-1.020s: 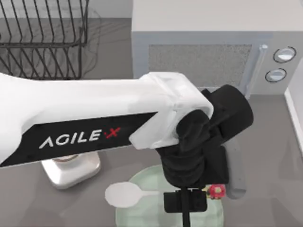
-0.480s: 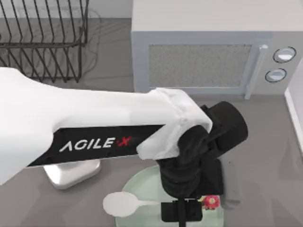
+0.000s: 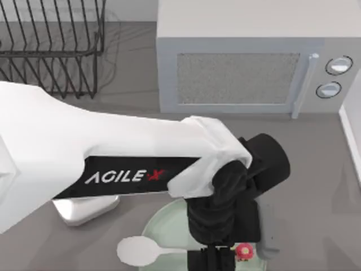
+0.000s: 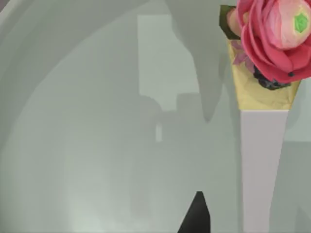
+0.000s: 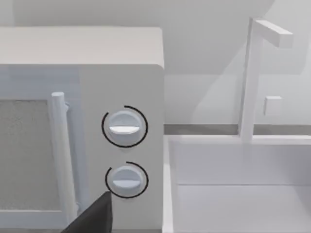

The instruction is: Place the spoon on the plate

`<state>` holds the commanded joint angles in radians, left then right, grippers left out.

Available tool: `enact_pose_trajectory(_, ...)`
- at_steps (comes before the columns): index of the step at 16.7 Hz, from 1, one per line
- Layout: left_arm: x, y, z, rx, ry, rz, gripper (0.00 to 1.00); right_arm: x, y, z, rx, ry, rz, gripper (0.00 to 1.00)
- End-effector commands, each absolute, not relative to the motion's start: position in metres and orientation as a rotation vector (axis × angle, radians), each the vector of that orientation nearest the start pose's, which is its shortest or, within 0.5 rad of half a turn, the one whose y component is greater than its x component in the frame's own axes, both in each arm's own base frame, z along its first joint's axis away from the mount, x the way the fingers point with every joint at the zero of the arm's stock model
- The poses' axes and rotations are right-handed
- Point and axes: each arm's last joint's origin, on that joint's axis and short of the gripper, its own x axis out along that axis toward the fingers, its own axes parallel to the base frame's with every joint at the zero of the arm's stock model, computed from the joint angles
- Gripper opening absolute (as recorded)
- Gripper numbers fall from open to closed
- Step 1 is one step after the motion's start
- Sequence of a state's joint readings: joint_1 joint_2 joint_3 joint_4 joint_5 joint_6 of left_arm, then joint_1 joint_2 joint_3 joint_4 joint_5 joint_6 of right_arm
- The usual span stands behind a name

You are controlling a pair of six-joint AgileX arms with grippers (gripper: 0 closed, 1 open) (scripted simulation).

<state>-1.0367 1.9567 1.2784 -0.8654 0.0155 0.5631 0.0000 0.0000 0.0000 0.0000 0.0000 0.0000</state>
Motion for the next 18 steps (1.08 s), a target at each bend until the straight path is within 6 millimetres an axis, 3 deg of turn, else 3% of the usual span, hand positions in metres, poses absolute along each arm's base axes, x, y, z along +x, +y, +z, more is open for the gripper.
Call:
enact_pose_trajectory(12, 0.1832, -0.3055, 0.1383, 1.204, 1.174, -1.239, 0.98, 0.1057, -0.0012, 0.16, 0.0, 0.0, 0.0, 1.0)
enact_pose_trajectory(18, 0.1832, -0.3055, 0.1383, 1.204, 1.174, -1.239, 1.0, 0.1057, -0.0012, 0.16, 0.0, 0.0, 0.0, 1.0)
